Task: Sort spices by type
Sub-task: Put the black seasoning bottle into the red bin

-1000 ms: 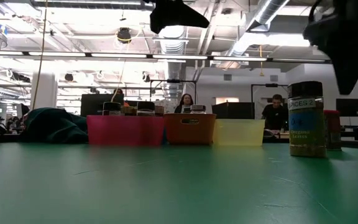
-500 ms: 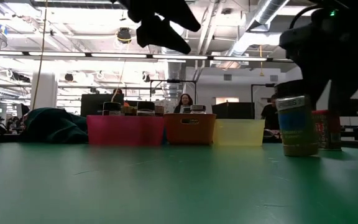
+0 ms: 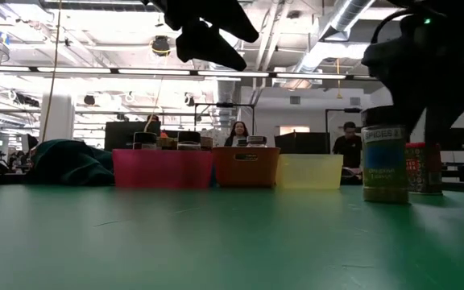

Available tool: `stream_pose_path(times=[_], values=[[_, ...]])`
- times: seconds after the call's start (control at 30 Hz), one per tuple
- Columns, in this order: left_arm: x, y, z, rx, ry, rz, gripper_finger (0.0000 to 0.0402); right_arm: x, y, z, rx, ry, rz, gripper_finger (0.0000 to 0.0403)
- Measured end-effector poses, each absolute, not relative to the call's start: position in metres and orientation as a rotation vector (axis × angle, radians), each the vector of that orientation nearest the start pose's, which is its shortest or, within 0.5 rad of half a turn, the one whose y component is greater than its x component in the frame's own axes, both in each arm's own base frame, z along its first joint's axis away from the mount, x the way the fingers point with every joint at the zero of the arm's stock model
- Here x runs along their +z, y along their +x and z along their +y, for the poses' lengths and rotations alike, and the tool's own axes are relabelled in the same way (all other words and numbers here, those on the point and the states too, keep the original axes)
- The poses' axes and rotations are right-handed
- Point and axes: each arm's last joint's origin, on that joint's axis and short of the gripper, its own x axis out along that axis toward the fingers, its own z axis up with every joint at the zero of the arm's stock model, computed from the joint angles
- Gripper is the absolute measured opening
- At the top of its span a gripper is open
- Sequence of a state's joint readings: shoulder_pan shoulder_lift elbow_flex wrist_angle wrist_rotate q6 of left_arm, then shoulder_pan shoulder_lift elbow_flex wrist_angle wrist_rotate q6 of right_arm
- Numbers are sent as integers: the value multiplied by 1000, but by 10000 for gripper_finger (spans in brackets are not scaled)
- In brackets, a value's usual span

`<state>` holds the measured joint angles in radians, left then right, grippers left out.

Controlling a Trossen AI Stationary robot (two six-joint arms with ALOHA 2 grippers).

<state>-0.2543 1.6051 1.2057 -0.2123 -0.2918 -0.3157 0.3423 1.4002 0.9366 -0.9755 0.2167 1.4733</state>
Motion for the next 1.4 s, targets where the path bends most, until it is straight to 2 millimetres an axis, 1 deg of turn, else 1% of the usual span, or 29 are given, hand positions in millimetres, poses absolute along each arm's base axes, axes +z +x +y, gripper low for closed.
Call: stream_pose_path(times=[0.1,0.23,0.37,0.5,0.6,0.77,1.0,1.17,1.3,1.4], values=[[272,347,-82,106,-149,582,283,220,222,75,-813,804,1171,265],[272,347,-83,79,-151,588,283,232,230,80,-673,810,1213,265],[272,347,-83,76,-140,588,283,242,238,84,-600,833,1166,265],[272,347,-82,78,-143,588,283,244,237,85,-565,829,1206,265],[272,347,-82,78,-144,588,283,244,237,88,-512,793,1212,265],[272,347,-82,78,-145,588,283,246,242,91,-422,745,1172,265],[272,347,-82,77,-146,589,283,250,249,98,-386,723,1057,265],[272,347,-82,77,-146,588,283,248,243,99,-454,679,1060,265],[272,347,-81,79,-144,589,283,248,242,99,-464,646,1055,265],[272,348,-79,86,-146,588,283,248,243,99,-456,589,1036,265]])
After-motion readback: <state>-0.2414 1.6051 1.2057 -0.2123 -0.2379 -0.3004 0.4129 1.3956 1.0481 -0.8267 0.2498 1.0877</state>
